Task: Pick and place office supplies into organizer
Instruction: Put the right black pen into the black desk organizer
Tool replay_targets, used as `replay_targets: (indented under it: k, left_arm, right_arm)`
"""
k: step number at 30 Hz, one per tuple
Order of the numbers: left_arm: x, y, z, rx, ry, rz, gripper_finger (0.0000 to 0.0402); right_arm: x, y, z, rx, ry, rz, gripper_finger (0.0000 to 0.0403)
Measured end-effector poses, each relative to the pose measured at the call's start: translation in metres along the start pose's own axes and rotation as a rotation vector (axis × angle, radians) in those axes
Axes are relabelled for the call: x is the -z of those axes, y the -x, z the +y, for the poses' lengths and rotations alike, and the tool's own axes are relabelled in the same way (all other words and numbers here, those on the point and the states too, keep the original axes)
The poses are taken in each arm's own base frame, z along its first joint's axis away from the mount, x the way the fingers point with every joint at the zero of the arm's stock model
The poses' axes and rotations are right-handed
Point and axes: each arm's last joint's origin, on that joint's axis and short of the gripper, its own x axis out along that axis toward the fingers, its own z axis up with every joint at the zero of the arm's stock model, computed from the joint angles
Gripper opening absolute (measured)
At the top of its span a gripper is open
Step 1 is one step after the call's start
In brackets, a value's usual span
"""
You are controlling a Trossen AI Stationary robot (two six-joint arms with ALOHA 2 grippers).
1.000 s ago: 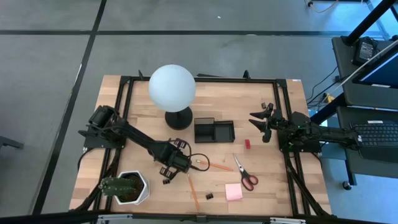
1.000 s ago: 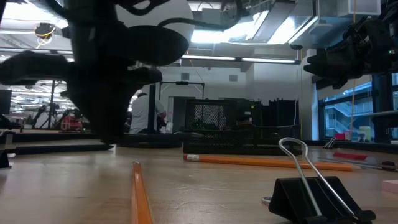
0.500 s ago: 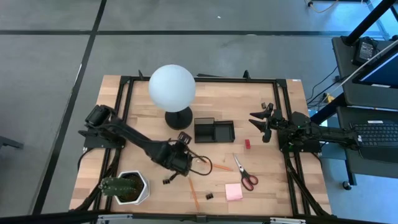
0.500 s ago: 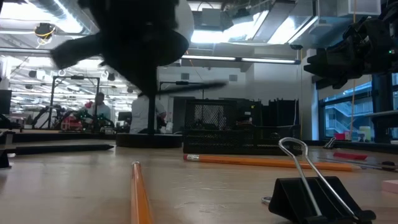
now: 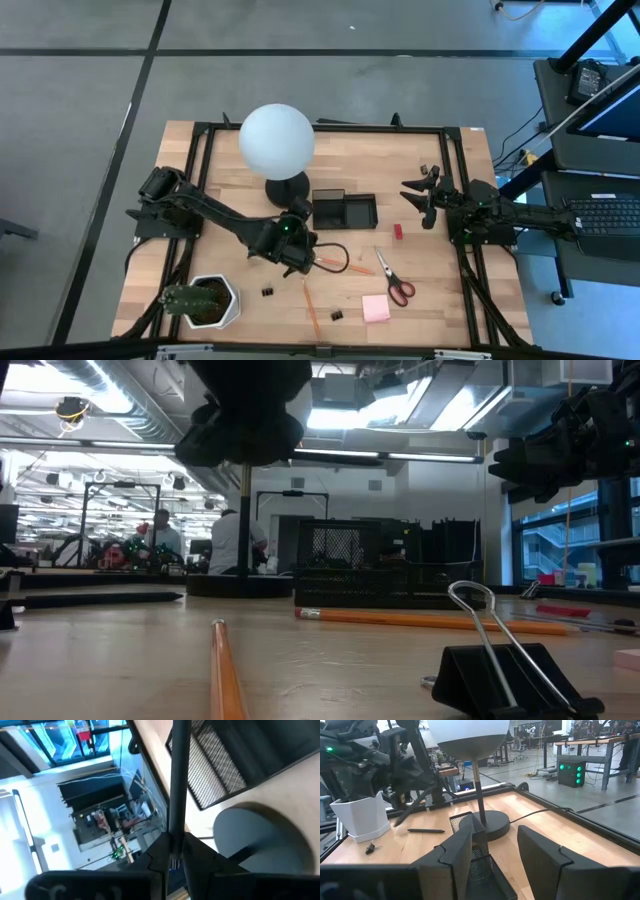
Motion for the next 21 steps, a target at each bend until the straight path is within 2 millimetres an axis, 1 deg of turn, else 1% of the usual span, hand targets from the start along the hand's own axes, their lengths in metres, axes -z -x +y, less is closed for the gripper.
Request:
replay_targets:
  k: [5, 10, 17, 21]
  left_arm:
    - [0.006, -0.015, 0.008, -0.050, 0.036, 0.075, 0.0031]
    - [0.012, -0.033, 0.015, -0.045, 0.070, 0.126, 0.0032]
    - [0.008, -0.059, 0.004, -0.015, -0.059, 0.196, 0.0032]
    - [0.006, -0.068, -0.001, -0.075, -0.084, 0.255, 0.0032]
  right_arm:
    - [0.000, 0.000, 0.000, 0.000, 0.000, 0.000, 0.0162]
    - [0.000, 0.000, 0.000, 0.000, 0.000, 0.000, 0.0162]
    - [0.000, 0.000, 0.000, 0.000, 0.000, 0.000, 0.0162]
    - [0.000, 0.000, 0.000, 0.000, 0.000, 0.000, 0.0162]
